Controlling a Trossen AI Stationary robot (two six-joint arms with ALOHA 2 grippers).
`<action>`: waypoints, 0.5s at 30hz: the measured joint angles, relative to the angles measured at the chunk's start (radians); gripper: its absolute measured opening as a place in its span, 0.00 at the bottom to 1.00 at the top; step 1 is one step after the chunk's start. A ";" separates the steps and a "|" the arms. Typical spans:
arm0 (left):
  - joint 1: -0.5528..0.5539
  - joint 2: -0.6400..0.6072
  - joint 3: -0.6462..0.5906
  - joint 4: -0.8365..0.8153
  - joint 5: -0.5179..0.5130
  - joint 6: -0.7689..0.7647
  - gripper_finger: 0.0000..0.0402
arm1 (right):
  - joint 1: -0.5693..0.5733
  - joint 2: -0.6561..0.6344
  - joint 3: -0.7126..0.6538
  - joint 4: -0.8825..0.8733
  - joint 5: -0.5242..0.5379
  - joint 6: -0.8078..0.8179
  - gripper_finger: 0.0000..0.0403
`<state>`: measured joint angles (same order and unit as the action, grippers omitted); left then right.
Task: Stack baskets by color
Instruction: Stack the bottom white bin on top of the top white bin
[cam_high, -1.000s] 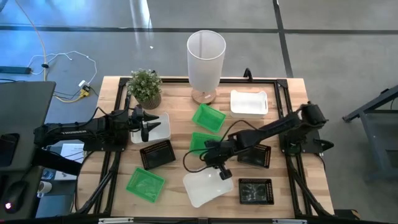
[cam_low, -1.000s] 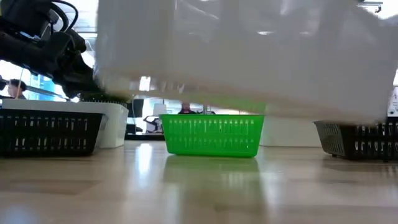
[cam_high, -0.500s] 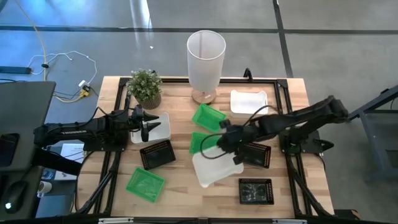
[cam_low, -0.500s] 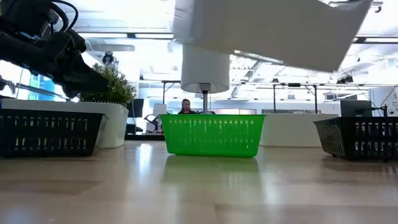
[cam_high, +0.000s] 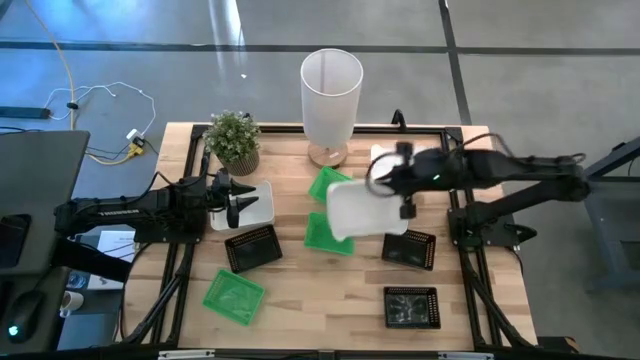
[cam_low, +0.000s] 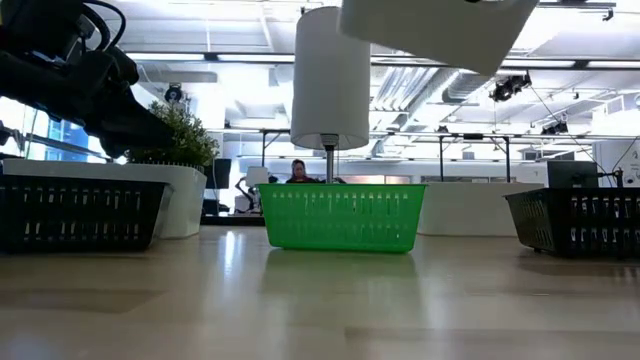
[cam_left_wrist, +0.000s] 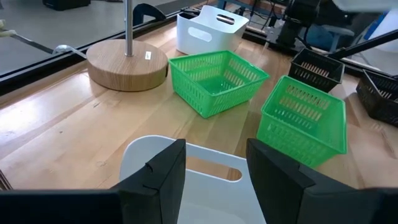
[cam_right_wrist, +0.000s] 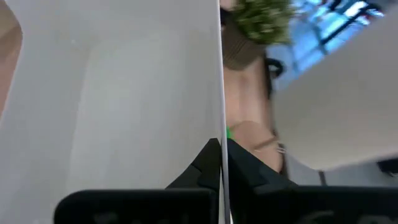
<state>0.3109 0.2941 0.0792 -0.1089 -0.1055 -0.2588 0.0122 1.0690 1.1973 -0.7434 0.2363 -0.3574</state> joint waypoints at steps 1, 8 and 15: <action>0.000 0.000 0.000 0.000 0.000 0.000 0.39 | -0.018 -0.025 0.000 -0.007 0.000 -0.005 0.00; 0.000 0.000 0.000 0.000 0.000 0.000 0.39 | -0.149 -0.189 0.000 -0.066 0.056 -0.012 0.00; 0.000 0.000 0.000 0.000 0.000 0.000 0.39 | -0.275 -0.282 -0.001 -0.114 0.070 -0.028 0.00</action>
<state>0.3108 0.2940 0.0792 -0.1085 -0.1059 -0.2588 -0.2629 0.7872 1.1965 -0.8570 0.3067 -0.3856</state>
